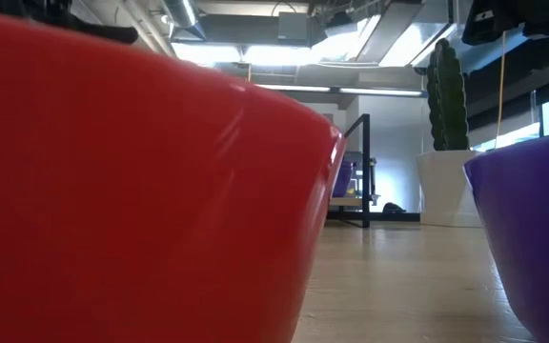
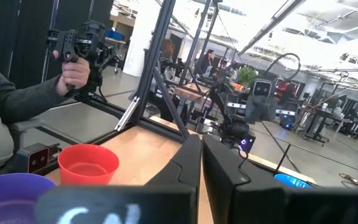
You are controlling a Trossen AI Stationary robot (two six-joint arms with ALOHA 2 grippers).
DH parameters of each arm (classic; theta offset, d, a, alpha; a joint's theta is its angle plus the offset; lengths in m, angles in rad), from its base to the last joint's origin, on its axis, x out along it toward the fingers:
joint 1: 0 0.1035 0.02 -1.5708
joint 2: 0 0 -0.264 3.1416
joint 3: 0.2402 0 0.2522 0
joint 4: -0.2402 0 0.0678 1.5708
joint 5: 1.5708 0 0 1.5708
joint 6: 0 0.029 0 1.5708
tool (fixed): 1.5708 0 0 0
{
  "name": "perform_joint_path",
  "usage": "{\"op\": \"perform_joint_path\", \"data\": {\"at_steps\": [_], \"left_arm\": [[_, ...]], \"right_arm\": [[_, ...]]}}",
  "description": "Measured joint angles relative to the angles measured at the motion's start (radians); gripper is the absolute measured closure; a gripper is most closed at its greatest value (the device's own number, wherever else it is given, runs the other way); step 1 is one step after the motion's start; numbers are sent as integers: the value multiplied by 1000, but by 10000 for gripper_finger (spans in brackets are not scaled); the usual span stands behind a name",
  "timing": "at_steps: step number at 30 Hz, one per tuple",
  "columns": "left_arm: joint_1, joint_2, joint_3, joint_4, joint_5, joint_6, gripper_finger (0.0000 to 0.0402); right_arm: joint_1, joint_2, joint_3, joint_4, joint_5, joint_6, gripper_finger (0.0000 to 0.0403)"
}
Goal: Pick & Place Mini bowls
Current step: Stack the red bowl on top of the red bowl on the shelf
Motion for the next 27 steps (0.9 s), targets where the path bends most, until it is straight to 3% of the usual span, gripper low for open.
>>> {"op": "perform_joint_path", "data": {"at_steps": [4, 9, 13, 20, 27], "left_arm": [[-45, -21, -7, -26, -78, 80, 400], [-115, -33, -12, -78, -33, 158, 400], [-161, -76, -12, -87, -10, 208, 399], [-164, -209, -12, -240, -14, 216, 399], [-164, -208, -12, -366, -14, 273, 400]], "right_arm": [[0, 0, 0, 5, 20, 1, 385], [0, 0, 0, -10, 131, 24, 385], [0, 0, 0, -75, 161, 20, 385], [0, 0, 0, -92, 183, 25, 385], [0, 0, 0, -68, 183, 24, 385]]}}
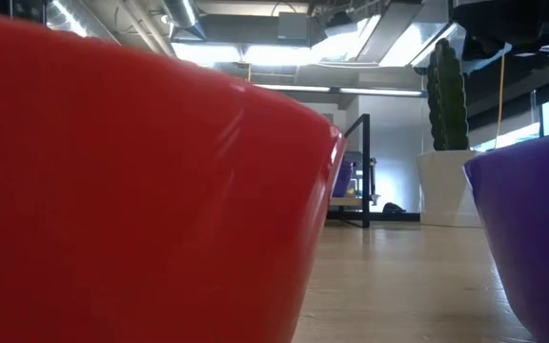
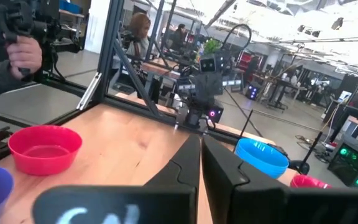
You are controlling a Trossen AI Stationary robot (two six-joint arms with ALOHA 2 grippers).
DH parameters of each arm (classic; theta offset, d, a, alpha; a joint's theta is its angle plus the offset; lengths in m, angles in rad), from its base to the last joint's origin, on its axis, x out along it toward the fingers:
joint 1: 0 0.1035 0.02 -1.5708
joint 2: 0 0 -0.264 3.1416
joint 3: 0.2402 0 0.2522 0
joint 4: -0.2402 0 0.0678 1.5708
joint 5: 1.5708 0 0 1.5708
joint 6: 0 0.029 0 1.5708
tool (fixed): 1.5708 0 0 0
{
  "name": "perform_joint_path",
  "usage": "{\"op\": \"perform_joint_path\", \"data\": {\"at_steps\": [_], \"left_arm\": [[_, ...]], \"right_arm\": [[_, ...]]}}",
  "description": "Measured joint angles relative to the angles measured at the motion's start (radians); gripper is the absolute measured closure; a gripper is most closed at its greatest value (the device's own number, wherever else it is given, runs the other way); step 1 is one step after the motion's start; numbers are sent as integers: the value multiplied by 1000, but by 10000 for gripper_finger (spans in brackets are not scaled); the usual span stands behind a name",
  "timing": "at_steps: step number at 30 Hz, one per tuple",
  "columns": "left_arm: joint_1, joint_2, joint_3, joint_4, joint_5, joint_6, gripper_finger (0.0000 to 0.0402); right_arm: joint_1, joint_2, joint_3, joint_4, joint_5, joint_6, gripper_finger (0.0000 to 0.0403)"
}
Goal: Pick & Place Mini bowls
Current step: Stack the red bowl on top of the red bowl on the shelf
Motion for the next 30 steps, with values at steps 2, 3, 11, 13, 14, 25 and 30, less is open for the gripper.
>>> {"op": "perform_joint_path", "data": {"at_steps": [2, 3, 11, 13, 14, 25, 30], "left_arm": [[0, -1, 0, -6, 0, 4, 399], [0, -1, 0, -2, 0, 4, 400], [0, -1, 0, 7, 0, -12, 397], [0, -1, 0, 7, 0, -29, 398], [0, -1, 0, 7, 0, -31, 399], [0, -1, 0, 23, 0, -36, 392], [0, -1, 0, 30, 0, -90, 396]], "right_arm": [[0, 0, 0, 4, 0, 2, 385], [0, 0, 0, 4, 0, 2, 385], [0, 0, 0, 49, 0, -4, 385], [0, 0, 0, 49, 0, -3, 385], [0, 0, 0, 48, 0, -2, 385], [0, 0, 0, 45, 0, 0, 385], [0, 0, 0, 45, 0, 1, 385]]}}
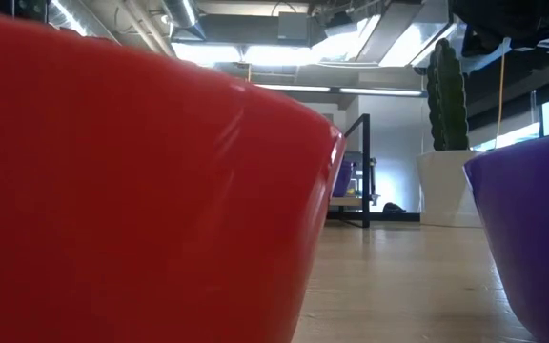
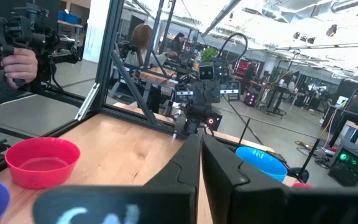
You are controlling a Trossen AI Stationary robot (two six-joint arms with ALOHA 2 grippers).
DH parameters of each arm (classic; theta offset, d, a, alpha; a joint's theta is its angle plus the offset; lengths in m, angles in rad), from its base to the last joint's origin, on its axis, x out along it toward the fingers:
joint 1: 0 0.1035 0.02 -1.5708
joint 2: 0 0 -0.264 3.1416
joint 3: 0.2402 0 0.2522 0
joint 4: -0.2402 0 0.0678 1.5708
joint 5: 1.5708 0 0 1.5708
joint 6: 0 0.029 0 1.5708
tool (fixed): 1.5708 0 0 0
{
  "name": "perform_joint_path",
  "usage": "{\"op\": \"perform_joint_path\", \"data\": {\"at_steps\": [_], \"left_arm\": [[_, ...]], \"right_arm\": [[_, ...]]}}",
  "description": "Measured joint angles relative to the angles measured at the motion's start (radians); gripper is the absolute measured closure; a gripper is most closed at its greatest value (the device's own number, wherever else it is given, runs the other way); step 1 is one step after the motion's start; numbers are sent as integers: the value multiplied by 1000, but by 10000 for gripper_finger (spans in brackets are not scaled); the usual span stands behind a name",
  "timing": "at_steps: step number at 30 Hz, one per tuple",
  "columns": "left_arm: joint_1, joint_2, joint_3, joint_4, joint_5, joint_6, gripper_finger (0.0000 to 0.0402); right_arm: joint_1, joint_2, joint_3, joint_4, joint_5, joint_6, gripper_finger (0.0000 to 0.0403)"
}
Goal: Pick & Place Mini bowls
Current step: Stack the red bowl on top of the red bowl on the shelf
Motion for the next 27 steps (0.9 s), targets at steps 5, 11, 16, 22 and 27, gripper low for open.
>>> {"op": "perform_joint_path", "data": {"at_steps": [5, 11, 16, 22, 27], "left_arm": [[0, 0, 0, 0, 0, 2, 396], [0, 0, 0, 0, 0, 30, 394], [0, 0, 0, 0, 0, 7, 399], [0, 0, 0, 0, 0, 7, 396], [0, 0, 0, -1, 0, 4, 395]], "right_arm": [[0, 0, 0, 0, 0, 6, 385], [0, 0, 0, 1, 0, 6, 385], [0, 0, 0, 1, 0, -1, 385], [0, 0, 0, -16, 0, -2, 385], [0, 0, 0, -17, 0, -11, 385]]}}
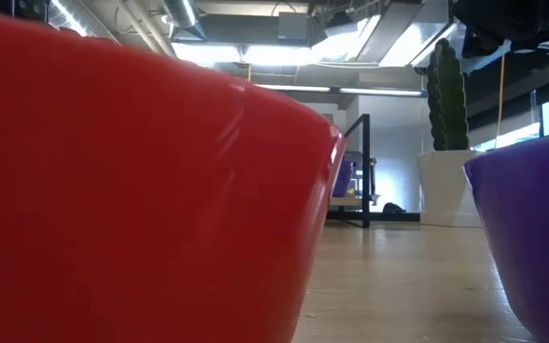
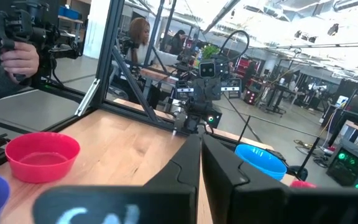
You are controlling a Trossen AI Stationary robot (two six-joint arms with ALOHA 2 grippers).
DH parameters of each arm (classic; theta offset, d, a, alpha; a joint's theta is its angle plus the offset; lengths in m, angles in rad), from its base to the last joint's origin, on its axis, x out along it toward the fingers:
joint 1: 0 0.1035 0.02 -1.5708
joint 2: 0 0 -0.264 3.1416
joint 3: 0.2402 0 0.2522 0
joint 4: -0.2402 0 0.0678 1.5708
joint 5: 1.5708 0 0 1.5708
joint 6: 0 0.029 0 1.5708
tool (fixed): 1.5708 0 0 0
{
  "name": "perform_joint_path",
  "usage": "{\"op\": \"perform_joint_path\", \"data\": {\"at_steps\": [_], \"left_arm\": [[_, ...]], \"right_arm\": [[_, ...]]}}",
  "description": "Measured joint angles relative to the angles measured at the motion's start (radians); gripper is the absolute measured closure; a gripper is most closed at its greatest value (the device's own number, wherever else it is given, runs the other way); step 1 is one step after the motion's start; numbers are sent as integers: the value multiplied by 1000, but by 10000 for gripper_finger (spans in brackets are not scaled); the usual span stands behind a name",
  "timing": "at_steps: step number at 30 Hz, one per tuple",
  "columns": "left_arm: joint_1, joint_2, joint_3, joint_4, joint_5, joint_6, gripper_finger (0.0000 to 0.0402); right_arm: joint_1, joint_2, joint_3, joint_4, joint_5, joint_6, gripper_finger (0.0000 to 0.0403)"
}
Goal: Pick & Place Mini bowls
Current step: Stack the red bowl on top of the red bowl on the shelf
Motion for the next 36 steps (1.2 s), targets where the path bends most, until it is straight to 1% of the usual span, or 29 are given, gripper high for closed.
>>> {"op": "perform_joint_path", "data": {"at_steps": [4, 11, 14, 16, 17, 18, 20, 21, 24, 27, 31, 36], "left_arm": [[0, 0, 0, -10, 0, -24, 400], [0, 0, 0, -9, 0, -1, 393], [0, 0, 0, -8, 0, 9, 392], [0, 0, 0, -8, 0, 10, 392], [0, 0, 0, -8, 0, 10, 393], [0, 0, 0, -8, 0, 10, 395], [0, 0, 0, -7, 0, 10, 397], [0, 0, 0, -7, 0, 10, 398], [0, 0, 0, -7, 0, -2, 399], [0, 0, 0, -7, 0, -33, 396], [0, 0, 0, -7, 0, -40, 391], [0, 0, 0, -9, 0, -32, 394]], "right_arm": [[0, 0, 0, -18, 0, 1, 385], [0, 0, 0, -32, 2, 10, 385], [0, 0, 0, -36, 53, 16, 385], [0, 14, 3, -37, 76, 80, 385], [-1, 29, 15, -59, 58, 101, 385], [-1, 51, 34, -86, 11, 119, 385], [2, 121, 79, -118, -79, 157, 385], [3, 166, 103, -120, -99, 174, 385], [10, 328, 190, -120, -106, 191, 385], [22, 521, 305, -130, -107, 192, 385], [49, 768, 513, -215, -110, 136, 385], [69, 1040, 783, -332, -108, 86, 385]]}}
